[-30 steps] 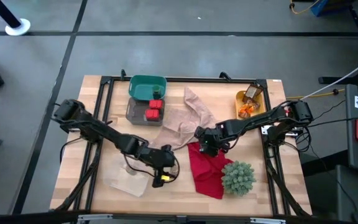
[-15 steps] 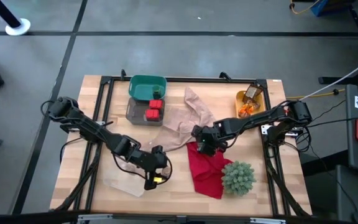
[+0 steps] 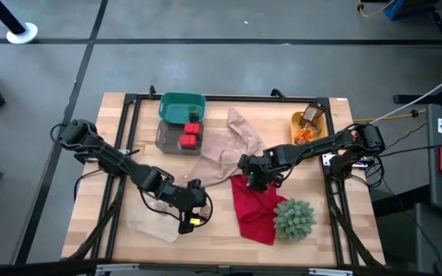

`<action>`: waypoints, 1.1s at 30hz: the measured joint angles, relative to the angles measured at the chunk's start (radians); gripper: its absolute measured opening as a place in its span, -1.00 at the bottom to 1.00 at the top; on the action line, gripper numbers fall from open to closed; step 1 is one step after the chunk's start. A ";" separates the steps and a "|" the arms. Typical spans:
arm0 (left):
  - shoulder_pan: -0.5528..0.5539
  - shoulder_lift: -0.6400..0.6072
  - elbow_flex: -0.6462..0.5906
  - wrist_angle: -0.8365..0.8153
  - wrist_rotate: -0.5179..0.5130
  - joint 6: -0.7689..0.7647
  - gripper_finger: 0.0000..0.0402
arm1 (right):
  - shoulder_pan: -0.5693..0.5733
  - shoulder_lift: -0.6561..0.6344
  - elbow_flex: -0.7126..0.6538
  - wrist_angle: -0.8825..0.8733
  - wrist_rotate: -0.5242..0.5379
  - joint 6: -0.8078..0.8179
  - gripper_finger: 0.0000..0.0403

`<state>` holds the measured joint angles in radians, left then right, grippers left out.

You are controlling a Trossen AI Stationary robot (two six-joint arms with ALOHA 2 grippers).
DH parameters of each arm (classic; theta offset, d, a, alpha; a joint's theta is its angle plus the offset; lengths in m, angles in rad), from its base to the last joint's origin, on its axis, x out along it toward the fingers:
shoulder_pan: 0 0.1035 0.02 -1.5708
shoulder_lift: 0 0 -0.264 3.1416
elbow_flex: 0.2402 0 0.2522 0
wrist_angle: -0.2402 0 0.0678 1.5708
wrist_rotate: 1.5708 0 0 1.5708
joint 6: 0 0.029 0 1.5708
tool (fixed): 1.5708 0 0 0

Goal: Sort spices by type
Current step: Put the brown seasoning bottle into the transparent bin

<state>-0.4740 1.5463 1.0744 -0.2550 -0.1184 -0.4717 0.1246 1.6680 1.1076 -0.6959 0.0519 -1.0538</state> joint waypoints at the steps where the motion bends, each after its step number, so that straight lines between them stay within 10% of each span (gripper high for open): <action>1: 0.000 0.000 0.000 0.000 0.000 0.000 -0.07 | 0.000 0.000 0.000 -0.014 0.000 0.004 0.21; 33: -0.040 -0.037 0.000 -0.035 0.044 -0.123 -0.08 | 0.000 0.123 0.001 -0.015 -0.008 -0.047 0.03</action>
<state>-0.5143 1.5096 1.0744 -0.2905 -0.0749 -0.5946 0.1242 1.7908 1.1088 -0.7109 0.0441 -1.1004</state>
